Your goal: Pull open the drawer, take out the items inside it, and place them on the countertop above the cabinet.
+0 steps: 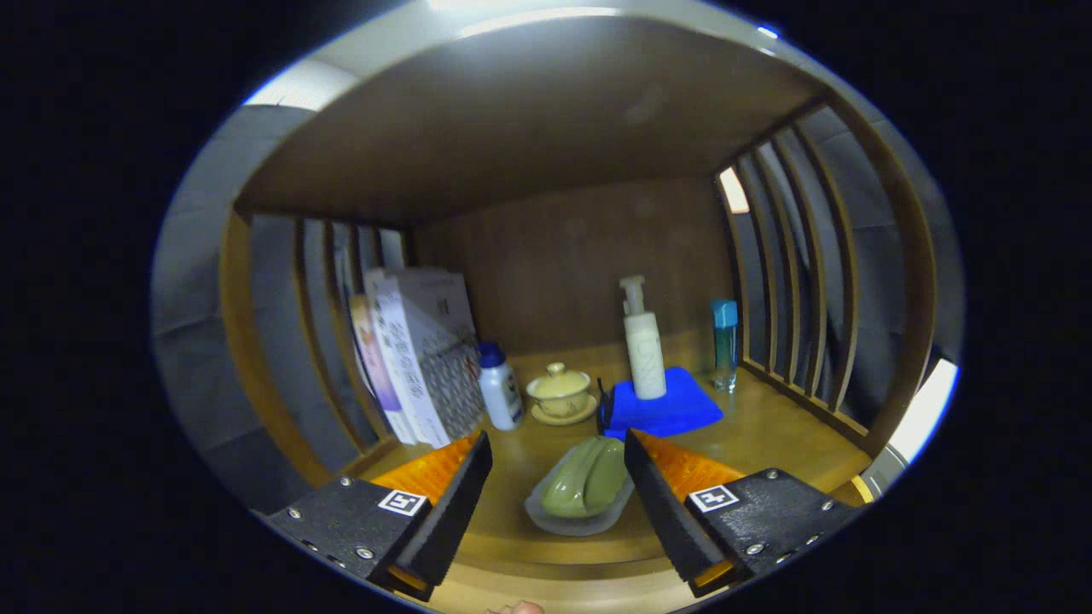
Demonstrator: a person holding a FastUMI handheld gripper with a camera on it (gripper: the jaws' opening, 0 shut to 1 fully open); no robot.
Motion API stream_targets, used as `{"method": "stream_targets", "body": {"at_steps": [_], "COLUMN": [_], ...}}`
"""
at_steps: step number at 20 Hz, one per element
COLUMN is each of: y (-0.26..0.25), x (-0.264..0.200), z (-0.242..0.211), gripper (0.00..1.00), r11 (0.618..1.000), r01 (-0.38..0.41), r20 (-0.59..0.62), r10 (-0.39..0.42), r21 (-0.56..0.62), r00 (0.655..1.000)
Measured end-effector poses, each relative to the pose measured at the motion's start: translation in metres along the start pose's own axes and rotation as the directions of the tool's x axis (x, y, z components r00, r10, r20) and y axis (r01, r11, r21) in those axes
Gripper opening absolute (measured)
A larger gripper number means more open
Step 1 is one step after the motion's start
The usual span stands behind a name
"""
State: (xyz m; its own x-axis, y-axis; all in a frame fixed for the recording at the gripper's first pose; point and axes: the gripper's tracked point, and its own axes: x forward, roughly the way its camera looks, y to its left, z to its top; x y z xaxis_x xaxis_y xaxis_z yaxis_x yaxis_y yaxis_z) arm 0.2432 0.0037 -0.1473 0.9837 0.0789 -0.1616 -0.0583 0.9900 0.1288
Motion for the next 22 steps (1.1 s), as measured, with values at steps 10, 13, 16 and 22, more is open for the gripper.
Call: {"method": "stream_targets", "body": {"at_steps": [10, 13, 16, 22], "y": [-0.031, -0.022, -0.003, 0.021], "x": [-0.196, -0.243, -0.276, -0.294], "z": [0.058, 0.047, 0.031, -0.026], "gripper": [0.95, 0.95, 0.95, 0.95], "r11": [0.988, 0.988, 0.984, 0.978], "r01": [0.15, 0.155, 0.15, 0.125], "r20": [0.251, 0.271, 0.272, 0.221], "r10": [-0.156, -0.15, -0.12, -0.086], "r21": [0.044, 0.001, -0.092, -0.17], "r00": [0.955, 0.951, 0.955, 0.972]}}
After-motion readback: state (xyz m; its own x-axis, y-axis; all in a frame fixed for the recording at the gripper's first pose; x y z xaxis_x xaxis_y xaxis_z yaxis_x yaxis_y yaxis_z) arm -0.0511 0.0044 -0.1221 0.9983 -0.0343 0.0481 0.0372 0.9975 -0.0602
